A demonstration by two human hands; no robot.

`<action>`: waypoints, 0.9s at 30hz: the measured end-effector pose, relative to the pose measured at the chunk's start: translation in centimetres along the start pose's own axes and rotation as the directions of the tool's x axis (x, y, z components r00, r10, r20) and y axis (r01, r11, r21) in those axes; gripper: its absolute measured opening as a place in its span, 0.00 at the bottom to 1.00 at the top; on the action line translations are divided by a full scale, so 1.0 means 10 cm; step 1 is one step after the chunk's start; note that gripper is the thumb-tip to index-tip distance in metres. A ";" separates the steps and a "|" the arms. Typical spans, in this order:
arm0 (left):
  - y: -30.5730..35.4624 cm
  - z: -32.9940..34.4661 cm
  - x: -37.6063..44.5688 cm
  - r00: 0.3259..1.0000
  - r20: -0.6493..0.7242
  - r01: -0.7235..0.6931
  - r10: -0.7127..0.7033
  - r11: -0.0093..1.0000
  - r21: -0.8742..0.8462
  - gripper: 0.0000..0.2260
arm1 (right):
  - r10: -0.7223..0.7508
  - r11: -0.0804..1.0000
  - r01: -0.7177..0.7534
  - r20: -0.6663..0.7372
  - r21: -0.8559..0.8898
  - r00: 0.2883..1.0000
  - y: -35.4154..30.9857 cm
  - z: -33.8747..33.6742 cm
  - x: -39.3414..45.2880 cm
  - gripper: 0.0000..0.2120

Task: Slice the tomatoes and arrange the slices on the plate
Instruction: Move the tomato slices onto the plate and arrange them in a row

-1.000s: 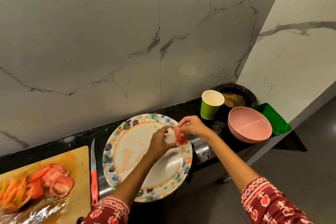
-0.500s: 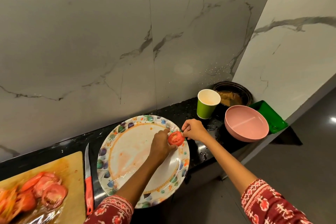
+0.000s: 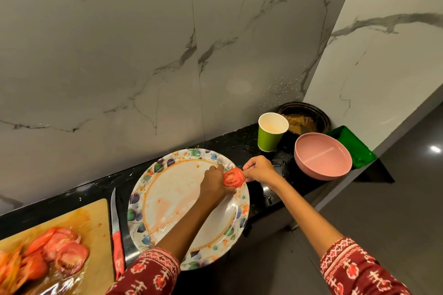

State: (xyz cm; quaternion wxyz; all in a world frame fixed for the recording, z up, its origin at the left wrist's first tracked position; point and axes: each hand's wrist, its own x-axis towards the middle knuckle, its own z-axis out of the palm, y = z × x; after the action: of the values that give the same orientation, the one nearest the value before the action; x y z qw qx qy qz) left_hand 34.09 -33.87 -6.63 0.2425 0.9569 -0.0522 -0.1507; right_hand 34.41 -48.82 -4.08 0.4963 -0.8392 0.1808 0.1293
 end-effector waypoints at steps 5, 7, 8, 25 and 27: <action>0.01 0.01 0.01 1.000 0.000 0.005 -0.005 0.999 -0.034 0.30 | 0.024 0.995 -0.022 -0.022 0.093 0.999 0.06 0.05 0.01 0.08; 0.00 0.02 0.02 1.000 -0.009 0.010 -0.011 0.998 -0.069 0.29 | 0.024 0.995 -0.022 -0.019 0.100 1.000 0.05 0.05 0.00 0.08; 0.00 0.02 0.02 1.000 -0.016 0.012 -0.013 0.996 -0.086 0.29 | 0.025 0.995 -0.023 -0.020 0.101 0.999 0.04 0.06 -0.01 0.08; -0.23 -0.10 -0.10 0.994 -0.106 -0.029 0.001 0.965 -0.260 0.29 | 0.044 0.979 0.009 -0.253 0.205 0.967 0.12 0.04 0.02 0.06; -0.34 -0.16 -0.17 0.990 -0.142 -0.018 -0.023 0.960 -0.280 0.25 | -0.041 0.985 0.088 -0.291 0.150 0.956 0.07 0.08 0.00 0.06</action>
State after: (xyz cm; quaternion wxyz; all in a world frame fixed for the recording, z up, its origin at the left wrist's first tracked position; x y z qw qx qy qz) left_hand 33.05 -29.86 -6.43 0.3785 0.9214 -0.0115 -0.0874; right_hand 34.10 -48.47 -5.02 0.5351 -0.8116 0.2331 -0.0251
